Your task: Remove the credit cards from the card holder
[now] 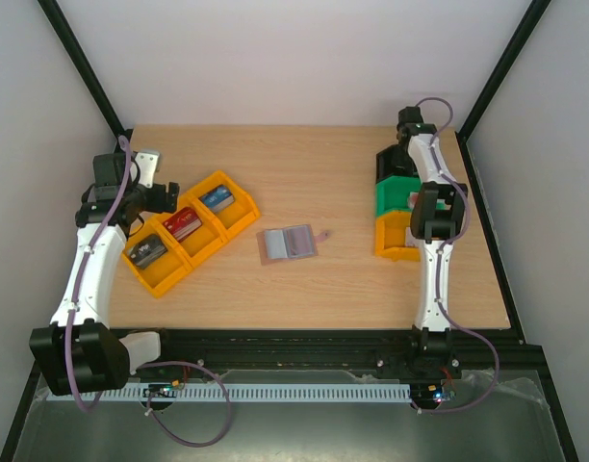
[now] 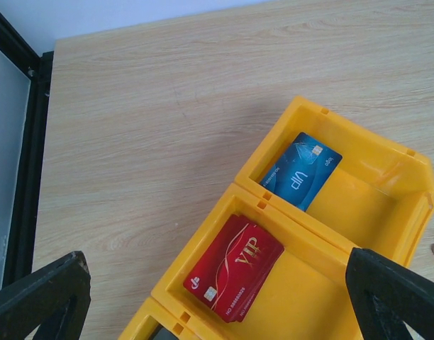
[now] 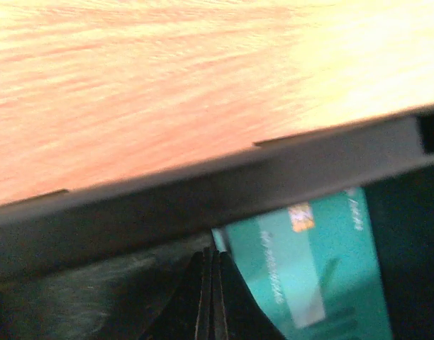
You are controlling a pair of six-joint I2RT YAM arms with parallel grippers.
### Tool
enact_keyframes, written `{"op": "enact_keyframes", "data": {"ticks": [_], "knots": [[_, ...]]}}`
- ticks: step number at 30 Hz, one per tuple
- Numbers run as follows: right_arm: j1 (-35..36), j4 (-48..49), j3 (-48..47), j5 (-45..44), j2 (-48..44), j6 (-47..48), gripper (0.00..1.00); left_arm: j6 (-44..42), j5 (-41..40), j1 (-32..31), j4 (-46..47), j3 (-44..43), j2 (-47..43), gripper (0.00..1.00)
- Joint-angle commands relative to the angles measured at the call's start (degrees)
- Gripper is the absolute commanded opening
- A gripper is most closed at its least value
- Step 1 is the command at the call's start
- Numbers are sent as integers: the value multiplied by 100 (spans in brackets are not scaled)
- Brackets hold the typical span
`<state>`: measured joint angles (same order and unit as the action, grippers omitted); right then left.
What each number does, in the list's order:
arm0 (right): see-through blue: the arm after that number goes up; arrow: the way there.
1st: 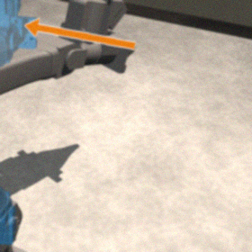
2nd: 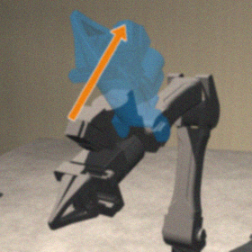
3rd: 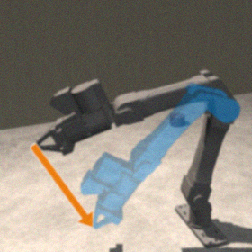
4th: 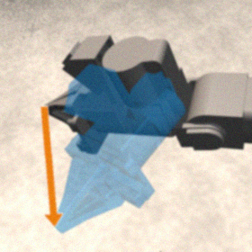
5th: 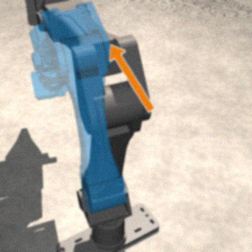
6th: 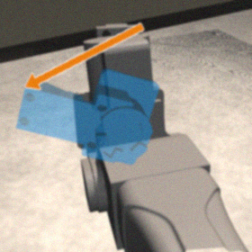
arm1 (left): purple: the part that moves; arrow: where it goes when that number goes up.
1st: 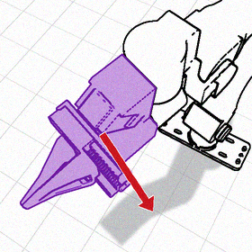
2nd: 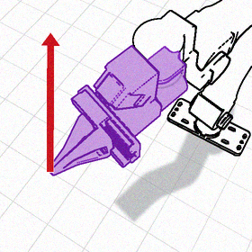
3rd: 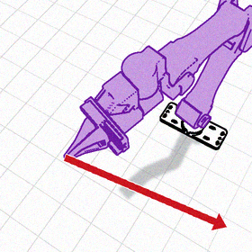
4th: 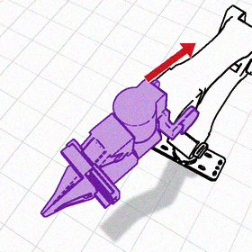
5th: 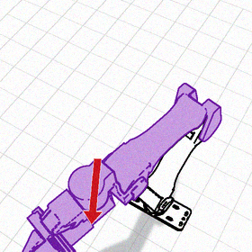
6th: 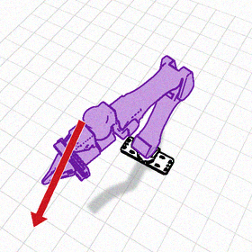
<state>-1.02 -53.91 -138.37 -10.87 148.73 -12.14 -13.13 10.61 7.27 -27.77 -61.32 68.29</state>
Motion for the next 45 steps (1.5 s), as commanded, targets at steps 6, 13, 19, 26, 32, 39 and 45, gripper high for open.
{"op": "enact_keyframes", "data": {"ticks": [6, 13, 19, 26, 32, 39, 45], "knots": [[1, 1317, -182, 2086, -822, -364, 6, -41, 101, -15, -42, -232, 57, 99], [374, 1314, 152, 2363, -1991, -916, 10, 160, 437, -325, -203, -793, 47, 99], [1194, 326, 1049, 2274, -2927, -635, 22, 479, 688, -1574, -204, -1163, 175, 99], [2292, 444, 3692, 2491, -4125, -994, 38, 2224, 1084, -2713, 331, -1118, 791, 99], [2674, 1255, 5192, 3608, -4507, -1312, 46, 3378, 992, -3056, 639, -977, 1446, 99], [3040, 2199, 6362, 3961, -4592, -1771, 27, 4716, 905, -3224, 776, -129, 1747, 98], [3186, 2695, 6866, 4055, -4519, -1963, 23, 5672, 858, -3516, 940, 560, 2262, 92]]}}
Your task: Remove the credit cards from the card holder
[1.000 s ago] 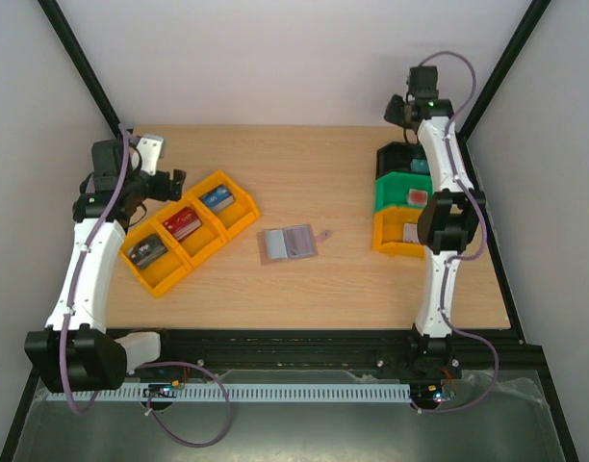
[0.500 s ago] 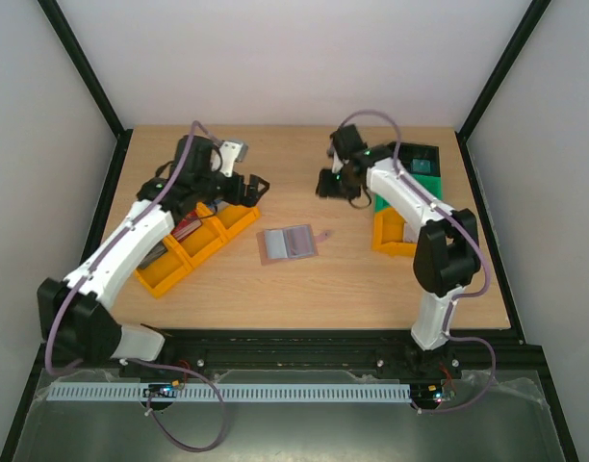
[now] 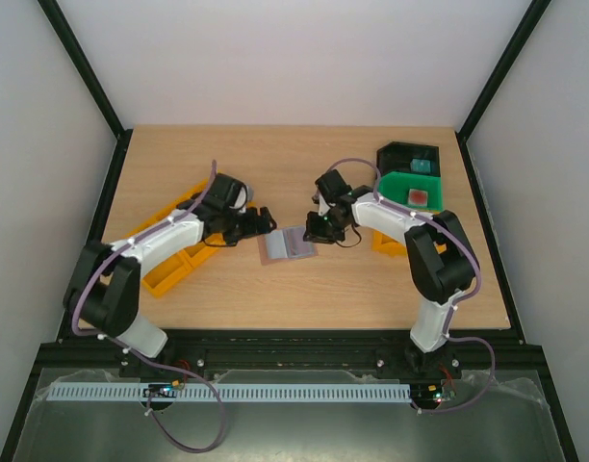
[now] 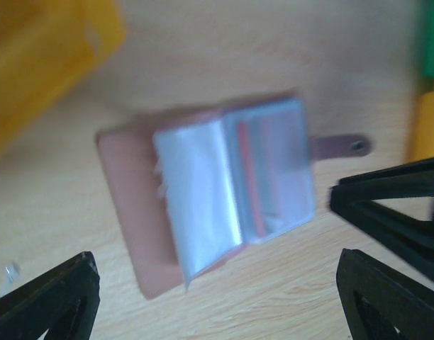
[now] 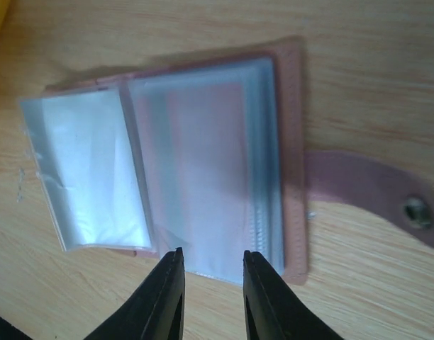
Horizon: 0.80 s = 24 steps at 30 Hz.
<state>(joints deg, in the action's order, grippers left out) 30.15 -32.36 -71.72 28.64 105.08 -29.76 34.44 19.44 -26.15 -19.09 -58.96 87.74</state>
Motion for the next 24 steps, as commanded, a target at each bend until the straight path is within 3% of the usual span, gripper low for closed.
{"op": "enact_keyframes", "data": {"ticks": [1, 10, 15, 24], "knots": [[70, 587, 253, 65, -138, -170, 23, 1049, -32, -220, 45, 364, 426, 91], [69, 558, 44, -123, 379, 125, 24, 1912, -231, -408, 706, 1129, 443, 91], [70, 585, 92, -96, 571, 143, 25, 1936, -307, -395, 1208, 1207, 693, 91], [70, 971, 282, 1189, 564, 227, 25, 1942, -88, -438, 2141, 1186, 1123, 77]]}}
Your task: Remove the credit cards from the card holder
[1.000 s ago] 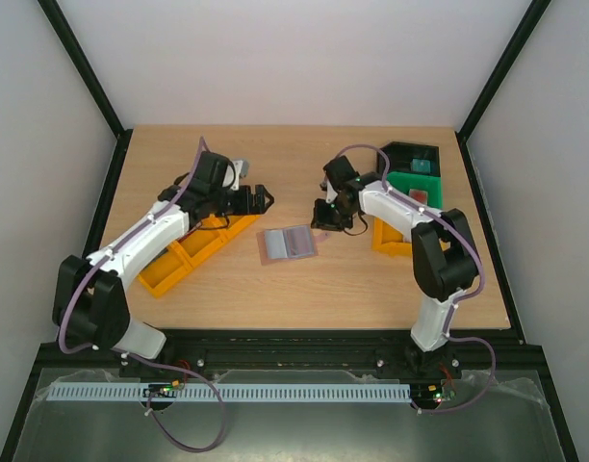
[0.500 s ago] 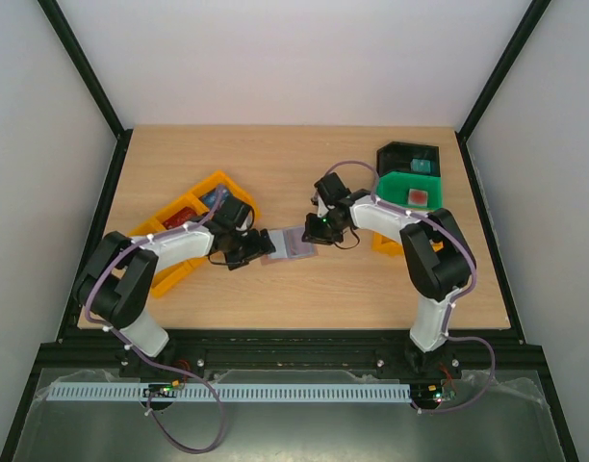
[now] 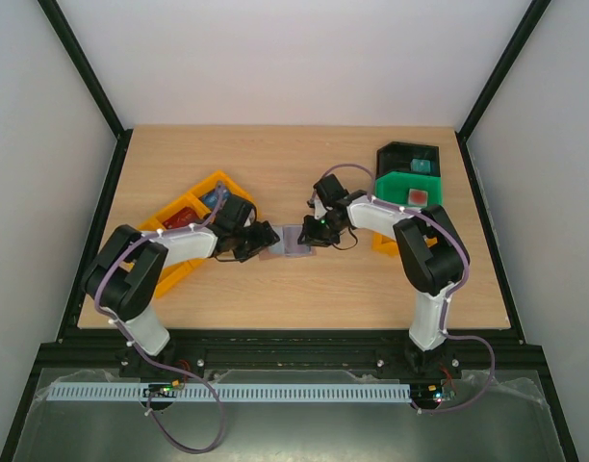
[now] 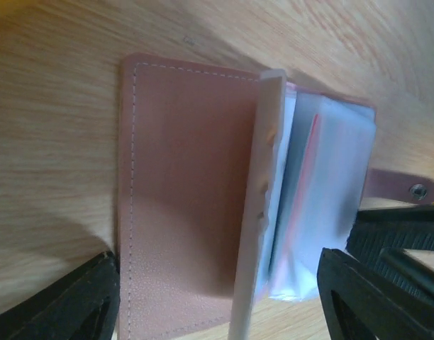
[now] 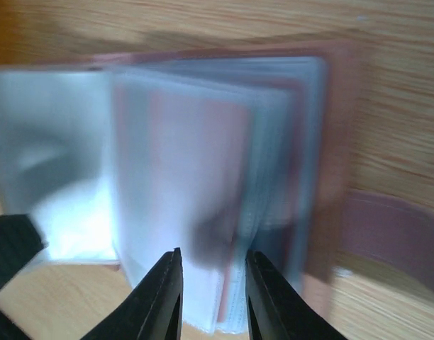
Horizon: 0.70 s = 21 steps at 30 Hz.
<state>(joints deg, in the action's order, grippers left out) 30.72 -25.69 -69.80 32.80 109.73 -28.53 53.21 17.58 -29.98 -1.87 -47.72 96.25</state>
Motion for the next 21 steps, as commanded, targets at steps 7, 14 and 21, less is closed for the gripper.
{"op": "enact_keyframes", "data": {"ticks": [7, 14, 21], "knots": [[13, 628, 221, 1034, 228, -38, 25, 129, 263, -123, 894, 38, 458, 55], [13, 823, 50, 1329, 192, -125, 24, 19, 237, -130, 864, -28, 566, 53], [12, 1021, -149, 1702, 212, -140, 27, -83, 241, -127, 978, -12, 680, 31]]}}
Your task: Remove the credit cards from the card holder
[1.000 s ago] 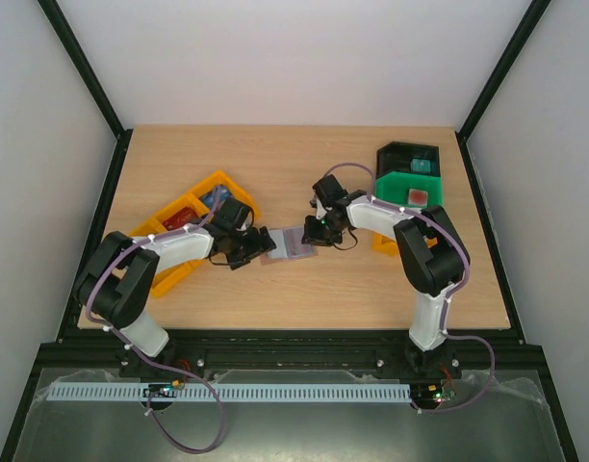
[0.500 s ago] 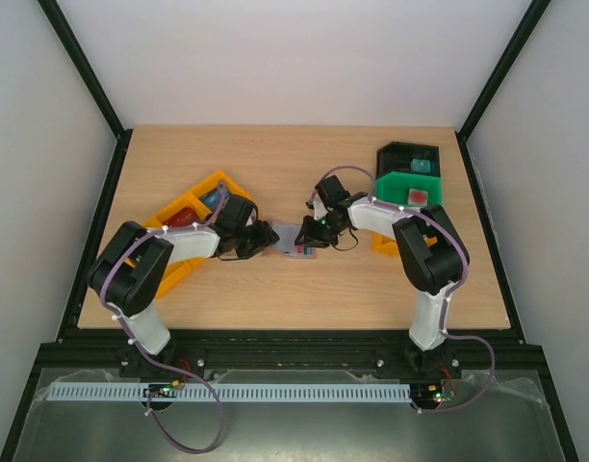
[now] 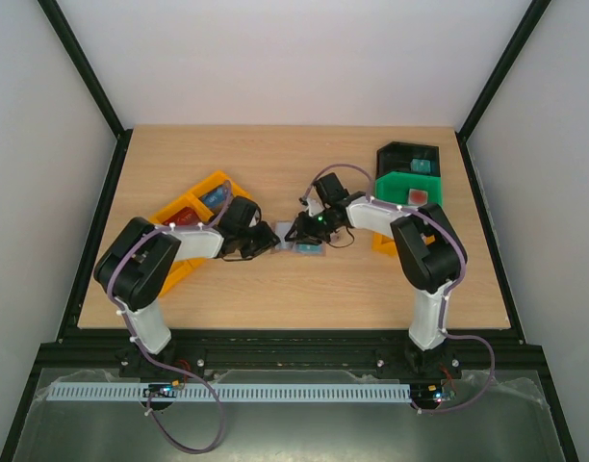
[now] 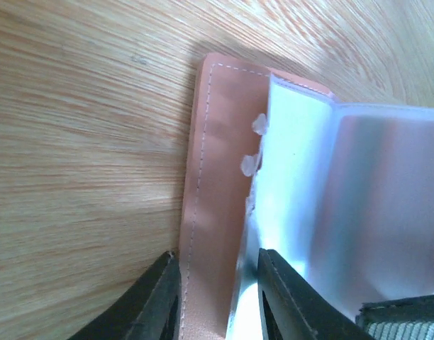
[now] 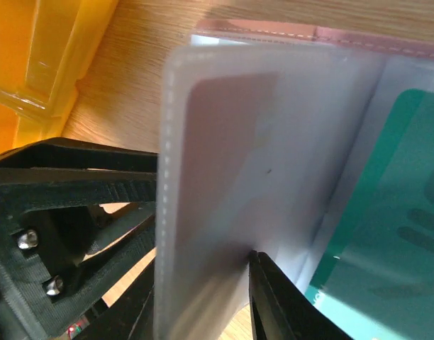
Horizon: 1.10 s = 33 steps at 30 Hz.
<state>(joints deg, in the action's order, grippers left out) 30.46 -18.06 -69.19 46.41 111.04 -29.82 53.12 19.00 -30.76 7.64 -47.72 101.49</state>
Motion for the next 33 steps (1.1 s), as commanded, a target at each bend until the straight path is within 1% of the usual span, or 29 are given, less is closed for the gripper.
{"op": "enact_keyframes", "data": {"ticks": [1, 4, 6, 10, 11, 14, 21, 25, 28, 29, 31, 33], "knots": [[39, 233, -228, 285, 95, -7, 27, -115, 95, -49, 43, -33, 161, 28], [39, 66, -270, 50, 129, 13, 28, -221, 71, -53, 18, -125, 177, 19], [31, -163, -323, -171, 115, 87, 33, -257, 33, -51, -43, -169, 194, 14], [32, -599, -511, -325, 40, 400, 44, -304, -77, -53, -135, -137, 237, 3], [24, -666, -538, -380, 19, 469, 46, -329, -106, -50, -158, -137, 246, 2], [-72, -751, -533, -594, -55, 450, 47, -409, -188, -52, -234, -157, 254, 2], [-120, -1347, -914, -1598, 38, 596, 47, -432, -223, -53, -254, -195, 266, 2], [-163, -1687, -1342, -1689, 52, 781, 48, -558, -226, -53, -286, -290, 259, 2], [-508, -1696, -1386, -1762, -15, 583, 48, -647, -278, -52, -336, -362, 249, 2], [-627, -1770, -1377, -1922, -3, 509, 48, -661, -283, -46, -341, -373, 253, 2], [-779, -2076, -1416, -2544, 80, 609, 48, -654, -271, -50, -334, -378, 264, 2], [-819, -2276, -1409, -2796, 201, 877, 50, -645, -266, -56, -325, -374, 266, 2]]}}
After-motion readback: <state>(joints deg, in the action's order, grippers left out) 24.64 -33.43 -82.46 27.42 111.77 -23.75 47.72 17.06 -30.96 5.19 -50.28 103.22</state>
